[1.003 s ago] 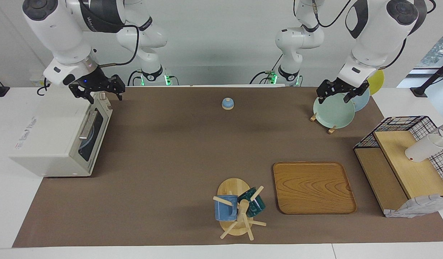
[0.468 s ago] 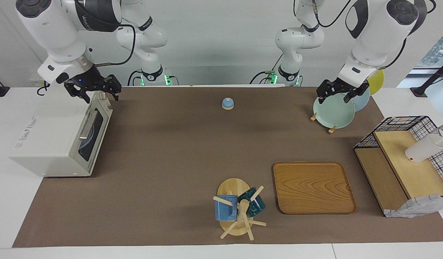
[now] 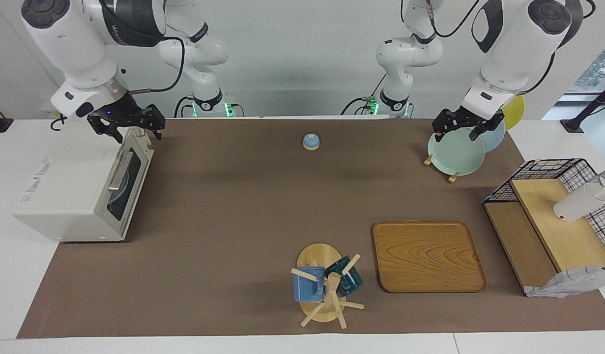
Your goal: Put eggplant into oven
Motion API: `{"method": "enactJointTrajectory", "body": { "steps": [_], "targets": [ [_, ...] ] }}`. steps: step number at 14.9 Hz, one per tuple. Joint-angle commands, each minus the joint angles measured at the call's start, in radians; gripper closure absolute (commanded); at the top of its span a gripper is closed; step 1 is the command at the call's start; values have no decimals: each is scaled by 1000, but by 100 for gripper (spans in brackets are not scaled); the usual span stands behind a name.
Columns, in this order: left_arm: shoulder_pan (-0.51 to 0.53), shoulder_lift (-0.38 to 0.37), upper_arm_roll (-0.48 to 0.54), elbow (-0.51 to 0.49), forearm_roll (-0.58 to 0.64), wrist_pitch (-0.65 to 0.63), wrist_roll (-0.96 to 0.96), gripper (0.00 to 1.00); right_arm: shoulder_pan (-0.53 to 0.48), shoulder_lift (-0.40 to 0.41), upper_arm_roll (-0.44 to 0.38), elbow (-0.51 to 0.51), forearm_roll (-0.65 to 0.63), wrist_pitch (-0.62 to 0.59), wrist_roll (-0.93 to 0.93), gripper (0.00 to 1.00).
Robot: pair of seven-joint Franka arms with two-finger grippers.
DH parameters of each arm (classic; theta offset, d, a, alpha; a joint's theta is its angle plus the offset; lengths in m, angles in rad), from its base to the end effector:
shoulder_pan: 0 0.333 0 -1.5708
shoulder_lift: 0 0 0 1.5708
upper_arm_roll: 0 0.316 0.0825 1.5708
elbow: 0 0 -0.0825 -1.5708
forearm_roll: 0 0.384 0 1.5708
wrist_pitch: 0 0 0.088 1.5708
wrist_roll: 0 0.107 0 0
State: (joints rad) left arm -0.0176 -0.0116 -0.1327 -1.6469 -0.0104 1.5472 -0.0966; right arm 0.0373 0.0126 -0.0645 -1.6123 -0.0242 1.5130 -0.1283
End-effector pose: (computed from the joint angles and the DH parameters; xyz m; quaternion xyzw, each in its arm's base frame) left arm 0.5392 -0.0832 0.5931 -0.9987 0.0267 0.0443 0.0010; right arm 0.5496 -0.0174 0.5934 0.9971 0.0504 -0.0567 0.0081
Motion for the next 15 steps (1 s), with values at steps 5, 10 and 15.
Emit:
{"method": "enactJointTrajectory", "body": {
  "steps": [5, 10, 15],
  "targets": [
    [4, -10, -1, -2, 21, -9, 3, 0, 13, -6, 3, 9, 1, 10, 62, 0],
    [4, -10, -2, -1, 21, -9, 5, 0, -10, -6, -8, 6, 1, 12, 62, 0],
    [4, -10, -2, -1, 21, -9, 3, 0, -22, -6, -8, 5, 1, 10, 62, 0]
  ]
}}
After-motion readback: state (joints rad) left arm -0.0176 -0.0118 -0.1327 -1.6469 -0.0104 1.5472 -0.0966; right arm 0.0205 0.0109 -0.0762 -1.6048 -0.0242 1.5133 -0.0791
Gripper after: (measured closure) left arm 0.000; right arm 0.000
